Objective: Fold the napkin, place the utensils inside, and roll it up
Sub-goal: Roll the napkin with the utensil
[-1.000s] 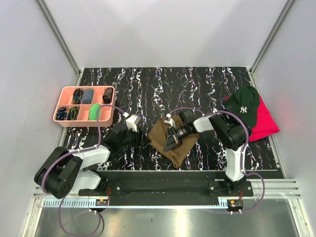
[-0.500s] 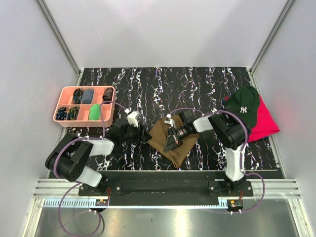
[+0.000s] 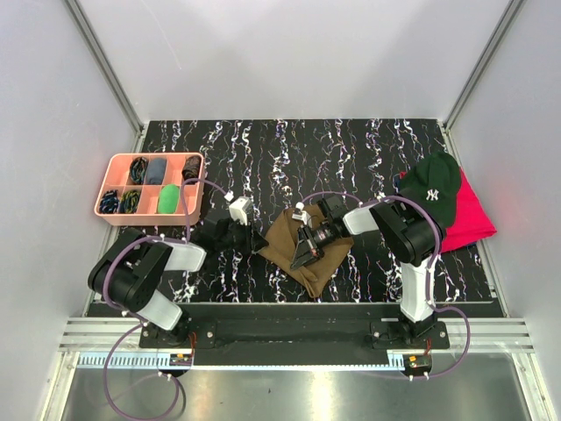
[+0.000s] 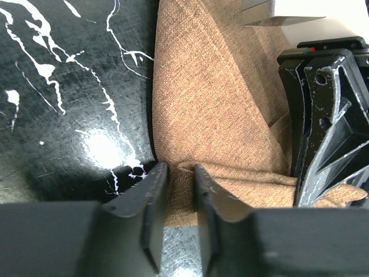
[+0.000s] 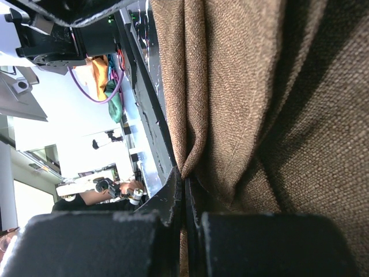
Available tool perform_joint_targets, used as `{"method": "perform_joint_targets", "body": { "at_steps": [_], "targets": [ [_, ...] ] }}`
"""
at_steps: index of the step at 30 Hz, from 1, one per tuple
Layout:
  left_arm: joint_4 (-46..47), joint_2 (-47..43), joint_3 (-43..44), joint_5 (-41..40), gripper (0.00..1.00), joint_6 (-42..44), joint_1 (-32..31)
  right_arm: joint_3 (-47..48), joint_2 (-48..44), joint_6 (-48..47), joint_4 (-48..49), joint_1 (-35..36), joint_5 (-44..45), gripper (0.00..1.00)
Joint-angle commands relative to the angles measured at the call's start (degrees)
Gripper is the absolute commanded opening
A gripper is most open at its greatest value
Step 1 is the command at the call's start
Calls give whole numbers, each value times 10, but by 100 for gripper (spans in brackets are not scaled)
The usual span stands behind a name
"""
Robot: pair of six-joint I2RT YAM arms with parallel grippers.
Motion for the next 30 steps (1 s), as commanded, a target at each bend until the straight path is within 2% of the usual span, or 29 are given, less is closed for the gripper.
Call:
{"method": "perform_joint_targets", "body": {
  "at_steps": [1,3,6,7,8,10,11,14,18,20,23,26,30],
  "targets": [
    [23,14,2,21,14,-4,2,15,-1,4,9,-4,-9,0],
    [21,19,2,22,8,-5,2,14,-12,8,7,-4,4,0],
    [16,22,5,28,4,-5,2,14,-37,18,1,-4,28,6],
    [15,22,5,30,3,-6,2,14,-45,26,-1,-4,37,10],
    [14,23,6,32,0,-3,2,16,-63,27,-7,-4,48,21],
    [13,23,10,37,0,-2,2,18,-87,18,-34,-4,80,28],
    [10,26,11,38,0,-1,2,22,-111,10,-49,-4,97,35],
    [6,30,17,42,0,3,0,28,-171,-16,-104,-3,167,48],
    [1,36,24,44,0,5,-3,16,-261,-47,-154,4,316,64],
    [-3,36,26,44,0,7,-3,14,-307,-58,-176,32,379,67],
    [-3,36,27,44,0,8,-3,7,-349,-44,-210,89,552,71],
    [-3,37,28,44,0,8,-3,8,-349,-6,-261,132,631,73],
    [-4,36,28,46,0,7,-3,7,-328,32,-283,200,691,75]
  ]
}}
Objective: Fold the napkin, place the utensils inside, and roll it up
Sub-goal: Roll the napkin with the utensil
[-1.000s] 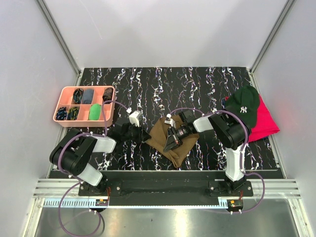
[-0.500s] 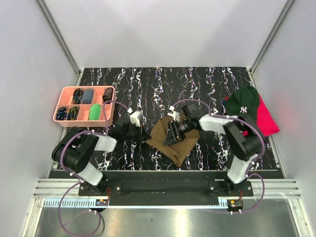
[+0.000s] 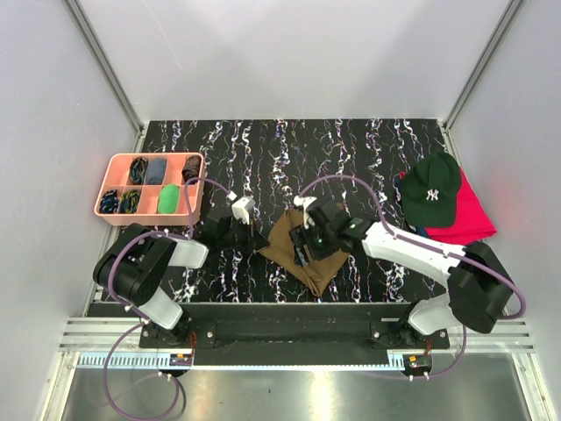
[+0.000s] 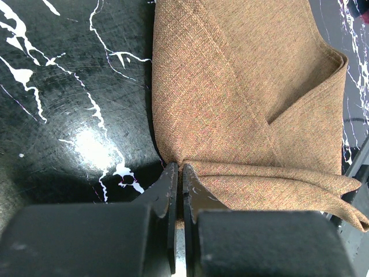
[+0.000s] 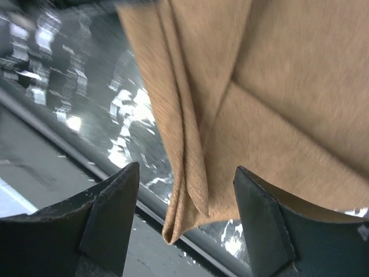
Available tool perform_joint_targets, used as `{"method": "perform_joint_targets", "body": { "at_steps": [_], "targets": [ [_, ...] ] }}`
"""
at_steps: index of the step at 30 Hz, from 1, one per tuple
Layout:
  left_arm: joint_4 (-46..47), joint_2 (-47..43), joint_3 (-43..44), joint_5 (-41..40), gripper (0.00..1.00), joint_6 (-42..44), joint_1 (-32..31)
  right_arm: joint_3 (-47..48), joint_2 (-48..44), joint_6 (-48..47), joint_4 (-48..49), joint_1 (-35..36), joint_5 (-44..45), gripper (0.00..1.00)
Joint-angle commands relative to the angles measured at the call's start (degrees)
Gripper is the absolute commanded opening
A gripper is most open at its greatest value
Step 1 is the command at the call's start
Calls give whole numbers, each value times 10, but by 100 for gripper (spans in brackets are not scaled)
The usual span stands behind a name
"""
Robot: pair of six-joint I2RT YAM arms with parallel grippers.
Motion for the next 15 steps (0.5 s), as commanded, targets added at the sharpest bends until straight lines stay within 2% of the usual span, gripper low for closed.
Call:
{"method": "perform_joint_targets", "body": {
  "at_steps": [1,15],
  "targets": [
    [-7,9,12,15,0,13,-4,3,25,46,-54,57,138,75],
    [-10,4,11,11,0,12,-4,39,86,93,-114,154,201,65]
  ]
}}
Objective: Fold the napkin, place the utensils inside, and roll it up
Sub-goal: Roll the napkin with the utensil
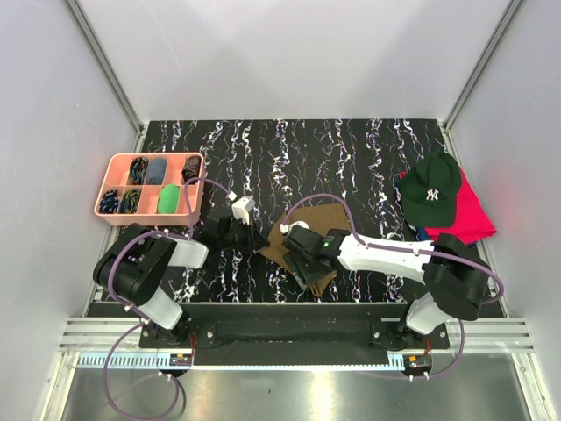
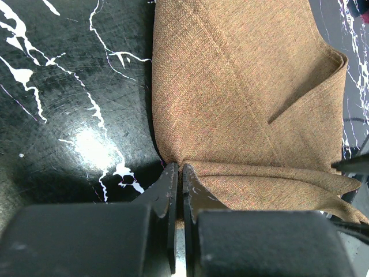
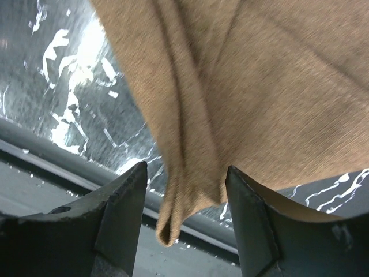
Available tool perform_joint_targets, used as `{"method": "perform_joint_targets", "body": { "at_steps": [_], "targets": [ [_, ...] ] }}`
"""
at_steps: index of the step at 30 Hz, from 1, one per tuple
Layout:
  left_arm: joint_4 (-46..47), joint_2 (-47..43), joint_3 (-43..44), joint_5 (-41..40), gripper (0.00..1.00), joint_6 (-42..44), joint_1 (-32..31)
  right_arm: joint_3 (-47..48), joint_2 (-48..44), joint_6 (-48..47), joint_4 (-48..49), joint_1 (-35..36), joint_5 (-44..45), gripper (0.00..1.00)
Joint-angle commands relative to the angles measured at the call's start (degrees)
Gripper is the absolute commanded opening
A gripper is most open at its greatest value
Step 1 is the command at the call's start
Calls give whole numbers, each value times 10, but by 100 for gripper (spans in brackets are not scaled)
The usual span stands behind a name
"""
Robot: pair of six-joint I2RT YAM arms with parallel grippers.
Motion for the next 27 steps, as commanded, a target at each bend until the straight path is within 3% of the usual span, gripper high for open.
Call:
{"method": "perform_joint_targets", "body": {
  "at_steps": [1,5,9,17,27],
  "targets": [
    [-12,4,11,9,0,12,-4,29,6,35,-25,29,44,64],
    [-12,4,11,9,0,12,-4,31,15,51,-38,41,47,59],
    [-13,5,12,8,0,12,-4,30,19,56,-57,42,34,40],
    [-13,9,13,8,0,13,-4,13,21,16,-47,16,-88,23],
    [-14,12,14,9,0,13,-4,-39,13,-24,19,-108,-294,17]
  ]
}}
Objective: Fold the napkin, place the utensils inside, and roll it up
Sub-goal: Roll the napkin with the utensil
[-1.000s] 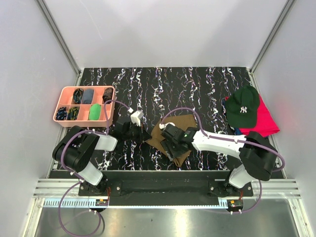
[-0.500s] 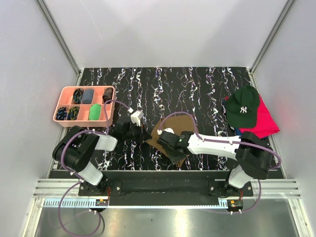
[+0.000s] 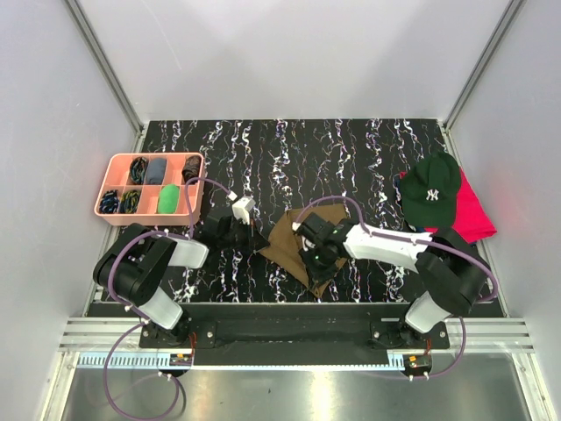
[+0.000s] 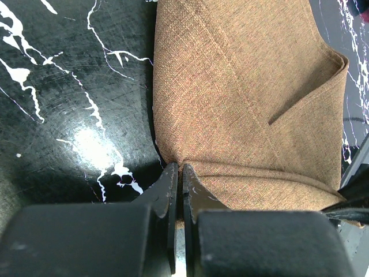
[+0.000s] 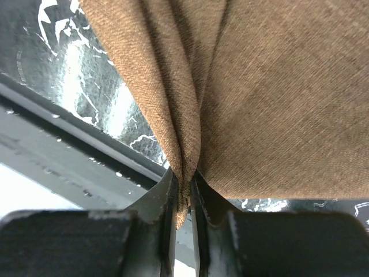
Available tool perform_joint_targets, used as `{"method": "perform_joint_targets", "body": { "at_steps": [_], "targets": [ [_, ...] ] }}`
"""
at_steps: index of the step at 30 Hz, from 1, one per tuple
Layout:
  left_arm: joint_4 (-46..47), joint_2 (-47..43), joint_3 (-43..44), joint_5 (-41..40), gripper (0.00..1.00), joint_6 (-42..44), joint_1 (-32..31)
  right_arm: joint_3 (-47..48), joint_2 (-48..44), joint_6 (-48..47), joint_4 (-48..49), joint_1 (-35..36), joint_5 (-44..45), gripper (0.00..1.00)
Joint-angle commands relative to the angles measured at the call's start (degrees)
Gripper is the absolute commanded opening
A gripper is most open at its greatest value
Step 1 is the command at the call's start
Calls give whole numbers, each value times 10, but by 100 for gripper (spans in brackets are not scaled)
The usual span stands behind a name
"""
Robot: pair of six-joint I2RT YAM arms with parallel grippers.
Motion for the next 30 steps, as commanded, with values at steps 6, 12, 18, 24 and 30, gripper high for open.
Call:
{"method": "perform_joint_targets", "body": {
  "at_steps": [6,12,18,24,30],
  "targets": [
    [-13,15,15,10,0,13,-3,-41,28,-24,37,-73,-139,17],
    [-12,14,14,11,0,12,-3,-56,28,-12,39,-85,-137,20],
    [-11,9,11,11,0,13,-3,-25,-33,10,19,-84,-135,40],
    [-11,5,9,11,0,13,-3,30,-99,4,-23,-75,-102,55],
    [-11,3,10,10,0,13,-3,56,-74,25,-28,-8,-106,55]
  ]
}}
